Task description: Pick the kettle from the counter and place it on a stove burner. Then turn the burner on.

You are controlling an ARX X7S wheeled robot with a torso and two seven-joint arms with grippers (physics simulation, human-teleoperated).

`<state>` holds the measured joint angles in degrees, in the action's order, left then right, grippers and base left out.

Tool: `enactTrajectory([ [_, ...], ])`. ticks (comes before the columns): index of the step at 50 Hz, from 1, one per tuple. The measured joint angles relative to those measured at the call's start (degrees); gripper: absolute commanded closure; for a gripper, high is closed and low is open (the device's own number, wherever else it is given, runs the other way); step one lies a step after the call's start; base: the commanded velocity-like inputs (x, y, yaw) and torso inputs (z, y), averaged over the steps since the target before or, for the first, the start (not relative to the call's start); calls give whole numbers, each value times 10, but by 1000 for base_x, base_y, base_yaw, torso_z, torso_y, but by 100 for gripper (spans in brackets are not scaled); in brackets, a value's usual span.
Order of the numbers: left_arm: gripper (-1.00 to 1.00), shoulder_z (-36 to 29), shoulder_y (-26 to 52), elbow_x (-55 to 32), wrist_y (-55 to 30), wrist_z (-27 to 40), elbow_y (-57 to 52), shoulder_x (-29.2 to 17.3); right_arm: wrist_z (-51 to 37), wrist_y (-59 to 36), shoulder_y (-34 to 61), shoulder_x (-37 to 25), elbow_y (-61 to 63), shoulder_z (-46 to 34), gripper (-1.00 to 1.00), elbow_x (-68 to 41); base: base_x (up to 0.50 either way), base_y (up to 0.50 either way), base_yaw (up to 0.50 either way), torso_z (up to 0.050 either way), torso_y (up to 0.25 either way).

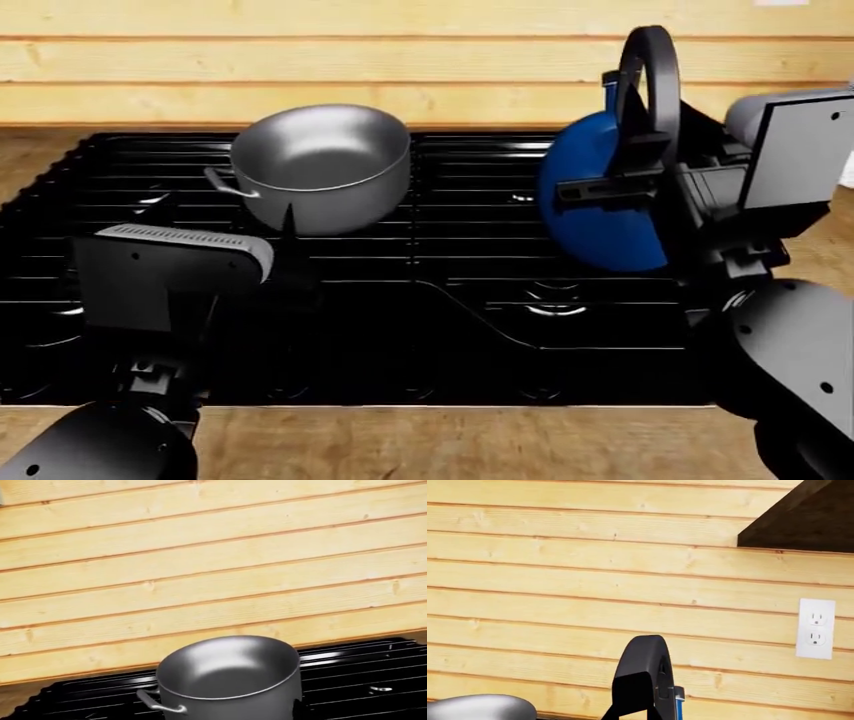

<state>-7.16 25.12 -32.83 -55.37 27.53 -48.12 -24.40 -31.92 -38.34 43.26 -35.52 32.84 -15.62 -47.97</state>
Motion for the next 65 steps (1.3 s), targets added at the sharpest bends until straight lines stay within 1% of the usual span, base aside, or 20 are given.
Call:
enactTrajectory([
  [9,-100,-1,-2,-1,4,0,3,-2,7,4,8,7,-11,-9,100,6,180,0,0,0,1],
  [25,-100,-3,-4,-1,15,-1,15,-1,32,31,25,44,-75,-29,100,24,0,0,0,1,2],
  [34,-100,-4,-4,-3,17,0,19,-2,36,37,23,61,-93,-26,100,13,0,0,0,0,1],
  [43,-100,-5,-7,-3,21,0,22,-3,26,28,17,62,-85,-20,100,-7,0,0,0,1,1],
  [54,-100,-8,-9,-2,27,1,25,-4,4,4,13,48,-50,-5,100,-38,0,0,0,0,1],
  [65,-100,-14,-9,1,32,1,30,-4,12,-3,4,50,-58,-18,100,-43,0,0,0,1,1],
])
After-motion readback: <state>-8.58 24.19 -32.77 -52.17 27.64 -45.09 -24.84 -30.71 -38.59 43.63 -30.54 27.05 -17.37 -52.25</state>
